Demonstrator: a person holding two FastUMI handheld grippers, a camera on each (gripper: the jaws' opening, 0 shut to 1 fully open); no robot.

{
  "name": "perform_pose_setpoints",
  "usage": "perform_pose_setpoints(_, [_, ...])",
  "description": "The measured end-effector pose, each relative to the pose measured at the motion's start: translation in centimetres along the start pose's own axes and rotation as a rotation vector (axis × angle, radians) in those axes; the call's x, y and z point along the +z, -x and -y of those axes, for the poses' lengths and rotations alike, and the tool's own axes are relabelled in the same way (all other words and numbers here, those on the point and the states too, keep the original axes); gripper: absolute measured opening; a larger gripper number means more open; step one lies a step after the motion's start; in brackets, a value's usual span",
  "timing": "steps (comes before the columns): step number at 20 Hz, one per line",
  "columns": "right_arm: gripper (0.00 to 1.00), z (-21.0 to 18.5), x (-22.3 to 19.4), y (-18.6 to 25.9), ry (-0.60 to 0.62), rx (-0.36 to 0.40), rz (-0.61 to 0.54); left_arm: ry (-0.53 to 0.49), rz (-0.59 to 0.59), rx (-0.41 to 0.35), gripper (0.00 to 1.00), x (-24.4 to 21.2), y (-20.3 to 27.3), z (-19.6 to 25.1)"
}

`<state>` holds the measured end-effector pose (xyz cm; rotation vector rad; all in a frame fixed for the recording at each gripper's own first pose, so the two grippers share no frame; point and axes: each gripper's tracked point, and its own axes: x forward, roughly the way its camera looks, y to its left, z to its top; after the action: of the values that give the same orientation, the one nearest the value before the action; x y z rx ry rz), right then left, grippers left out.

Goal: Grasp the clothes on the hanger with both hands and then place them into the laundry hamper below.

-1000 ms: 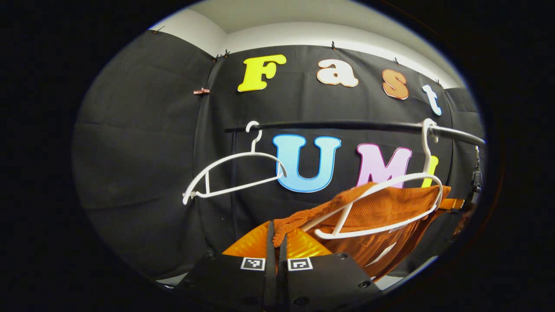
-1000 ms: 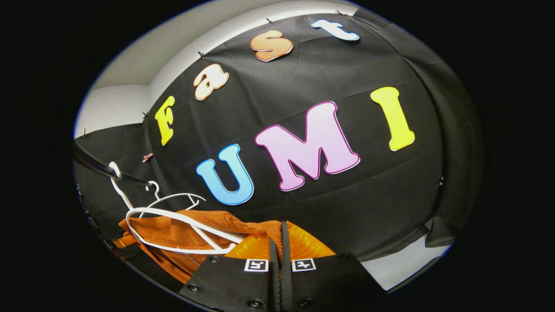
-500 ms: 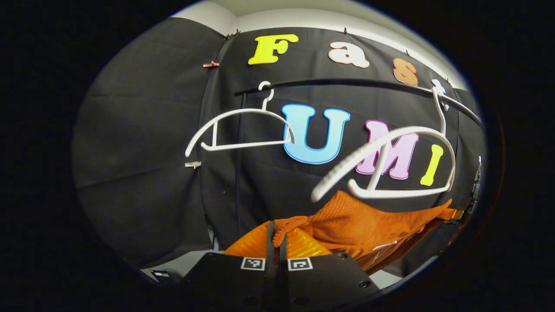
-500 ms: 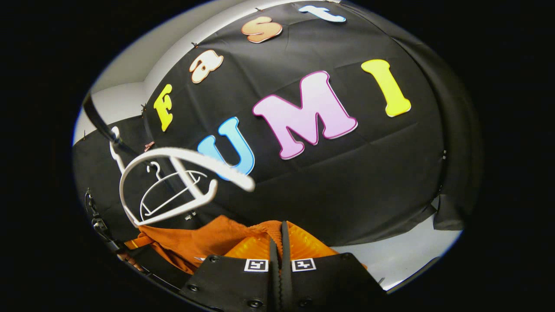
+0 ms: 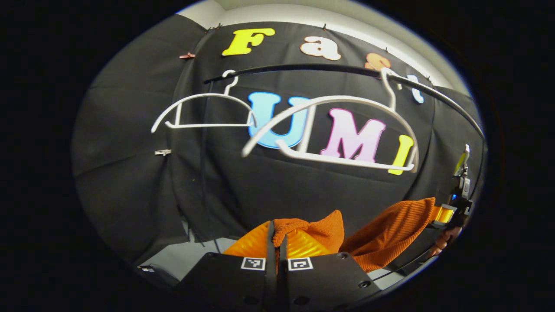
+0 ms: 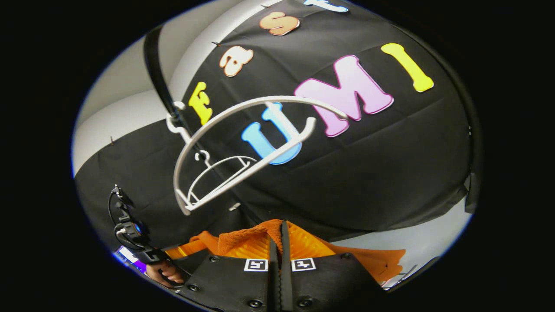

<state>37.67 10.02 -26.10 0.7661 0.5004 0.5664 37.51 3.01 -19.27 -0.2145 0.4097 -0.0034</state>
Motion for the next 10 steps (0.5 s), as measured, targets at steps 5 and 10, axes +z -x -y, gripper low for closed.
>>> perform_pose_setpoints(5, [0.05, -4.8, 0.4, 0.7, -0.022, 0.099, -0.002, 0.035, 0.047, -0.156, 0.05, 2.3, 1.0, 5.1])
perform_pose_setpoints(10, [0.05, -2.5, -2.3, -0.3, 0.002, 0.057, -0.072, 0.03, -0.014, -0.225, 0.02, -1.1, -0.7, 6.9])
